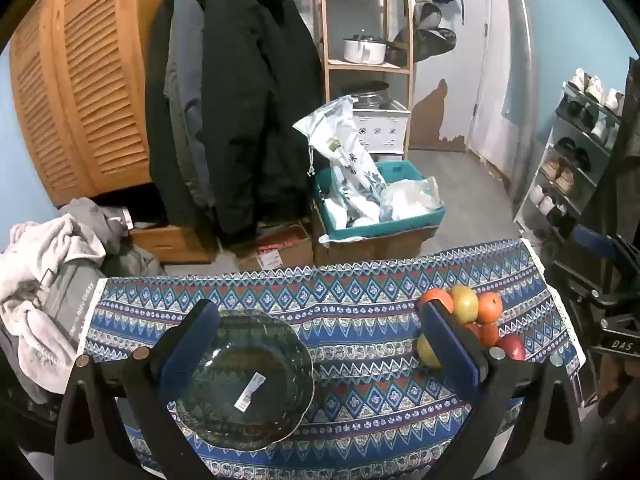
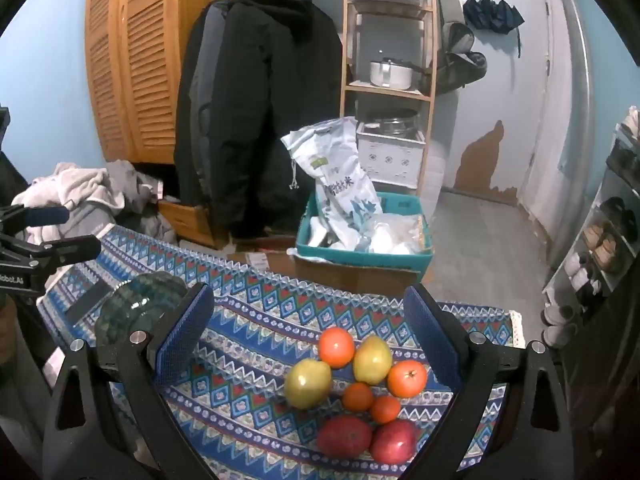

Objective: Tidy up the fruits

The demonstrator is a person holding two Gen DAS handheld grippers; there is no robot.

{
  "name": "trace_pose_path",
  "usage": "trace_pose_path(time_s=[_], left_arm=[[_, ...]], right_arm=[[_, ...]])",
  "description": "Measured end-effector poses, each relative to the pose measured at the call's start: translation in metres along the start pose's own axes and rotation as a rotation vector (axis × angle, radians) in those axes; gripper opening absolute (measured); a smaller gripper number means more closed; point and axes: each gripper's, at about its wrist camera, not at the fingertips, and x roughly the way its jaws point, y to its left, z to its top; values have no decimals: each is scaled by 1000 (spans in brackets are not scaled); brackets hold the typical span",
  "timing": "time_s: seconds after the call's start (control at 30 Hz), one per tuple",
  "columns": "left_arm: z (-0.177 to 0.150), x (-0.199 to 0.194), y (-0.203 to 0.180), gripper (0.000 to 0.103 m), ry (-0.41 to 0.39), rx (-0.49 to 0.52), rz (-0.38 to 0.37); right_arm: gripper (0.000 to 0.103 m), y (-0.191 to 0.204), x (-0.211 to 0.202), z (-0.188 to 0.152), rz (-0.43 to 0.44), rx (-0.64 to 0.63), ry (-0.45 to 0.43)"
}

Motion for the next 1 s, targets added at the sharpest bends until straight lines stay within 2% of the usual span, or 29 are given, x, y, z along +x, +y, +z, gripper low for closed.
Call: trace_pose_path(time_s=[1.0], left_arm=[[-1, -1, -2, 102, -2, 7, -23]], right_arm=[[94, -1, 4, -3, 6, 0, 20]])
